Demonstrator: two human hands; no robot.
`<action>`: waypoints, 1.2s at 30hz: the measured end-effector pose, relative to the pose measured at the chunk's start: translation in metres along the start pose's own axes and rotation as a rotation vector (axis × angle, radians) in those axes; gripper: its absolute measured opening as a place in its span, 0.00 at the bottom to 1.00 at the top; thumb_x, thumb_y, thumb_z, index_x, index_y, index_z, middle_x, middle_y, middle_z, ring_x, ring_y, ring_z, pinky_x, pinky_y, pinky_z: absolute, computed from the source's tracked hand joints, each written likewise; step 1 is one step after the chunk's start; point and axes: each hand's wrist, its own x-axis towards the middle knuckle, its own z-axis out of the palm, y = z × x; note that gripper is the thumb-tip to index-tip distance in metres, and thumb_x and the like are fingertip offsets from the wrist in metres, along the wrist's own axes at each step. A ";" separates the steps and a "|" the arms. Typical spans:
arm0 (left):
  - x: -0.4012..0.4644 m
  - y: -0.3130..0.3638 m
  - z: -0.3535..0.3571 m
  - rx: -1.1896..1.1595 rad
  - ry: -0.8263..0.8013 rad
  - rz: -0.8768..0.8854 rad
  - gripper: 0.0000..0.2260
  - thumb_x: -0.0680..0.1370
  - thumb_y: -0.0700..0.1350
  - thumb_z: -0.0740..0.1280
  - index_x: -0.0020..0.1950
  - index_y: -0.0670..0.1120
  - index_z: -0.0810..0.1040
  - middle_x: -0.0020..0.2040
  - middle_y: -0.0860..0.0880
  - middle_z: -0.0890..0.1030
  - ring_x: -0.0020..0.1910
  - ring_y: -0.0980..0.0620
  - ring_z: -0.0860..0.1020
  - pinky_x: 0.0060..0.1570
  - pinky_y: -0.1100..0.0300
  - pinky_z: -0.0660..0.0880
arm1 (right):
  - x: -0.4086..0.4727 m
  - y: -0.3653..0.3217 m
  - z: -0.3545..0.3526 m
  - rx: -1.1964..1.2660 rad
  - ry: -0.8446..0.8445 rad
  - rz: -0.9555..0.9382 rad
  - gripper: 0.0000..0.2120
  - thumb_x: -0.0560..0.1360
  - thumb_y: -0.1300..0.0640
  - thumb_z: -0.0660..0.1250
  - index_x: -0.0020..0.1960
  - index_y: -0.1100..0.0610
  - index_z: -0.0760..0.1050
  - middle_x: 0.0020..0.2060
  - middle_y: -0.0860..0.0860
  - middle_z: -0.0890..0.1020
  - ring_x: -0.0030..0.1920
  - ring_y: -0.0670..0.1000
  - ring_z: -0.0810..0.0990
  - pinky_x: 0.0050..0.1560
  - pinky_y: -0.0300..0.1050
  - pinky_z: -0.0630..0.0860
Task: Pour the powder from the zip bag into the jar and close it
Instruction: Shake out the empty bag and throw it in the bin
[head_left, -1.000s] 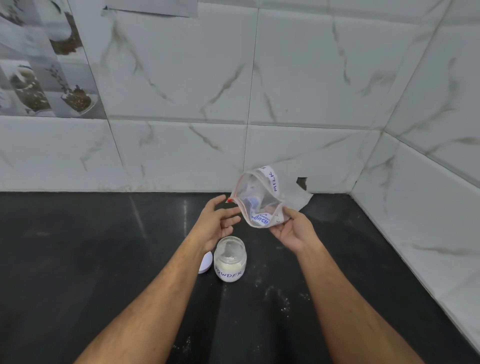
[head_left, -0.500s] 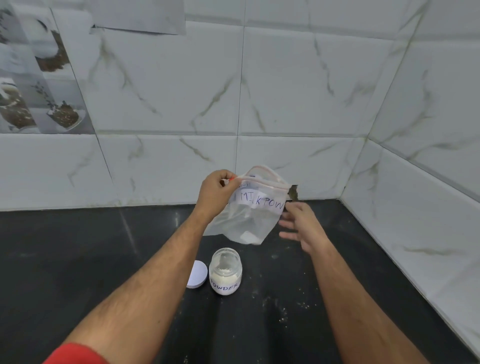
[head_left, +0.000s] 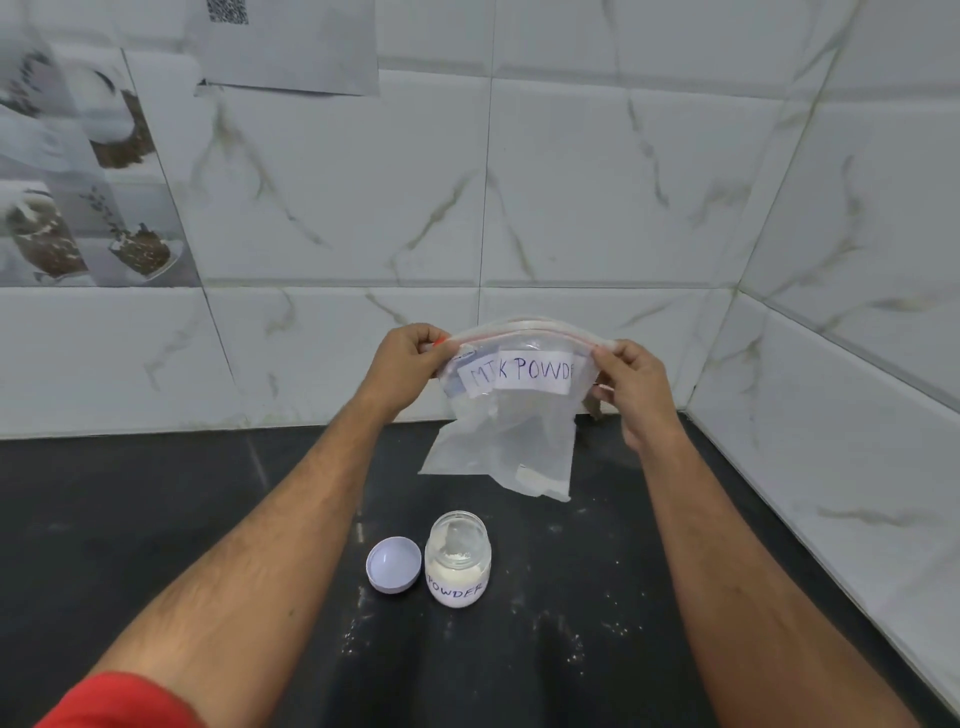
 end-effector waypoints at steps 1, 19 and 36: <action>0.002 -0.003 -0.007 0.062 -0.001 0.013 0.06 0.78 0.42 0.70 0.40 0.48 0.80 0.37 0.46 0.81 0.37 0.50 0.78 0.43 0.54 0.77 | 0.004 -0.002 -0.002 -0.043 0.013 -0.006 0.11 0.80 0.60 0.66 0.38 0.55 0.73 0.37 0.56 0.79 0.35 0.52 0.78 0.36 0.46 0.77; -0.028 -0.014 0.015 -0.451 0.071 -0.307 0.10 0.82 0.49 0.64 0.47 0.43 0.78 0.39 0.47 0.82 0.33 0.50 0.78 0.31 0.62 0.76 | 0.012 -0.011 0.025 -0.099 0.184 -0.172 0.07 0.81 0.57 0.62 0.44 0.56 0.73 0.36 0.49 0.77 0.37 0.47 0.75 0.39 0.44 0.73; -0.029 -0.029 -0.002 -0.392 0.304 -0.203 0.13 0.81 0.45 0.66 0.37 0.43 0.73 0.38 0.42 0.73 0.37 0.46 0.70 0.39 0.50 0.71 | -0.022 0.008 0.035 -0.680 0.196 -0.227 0.24 0.84 0.47 0.55 0.32 0.54 0.60 0.28 0.48 0.67 0.30 0.47 0.64 0.31 0.45 0.63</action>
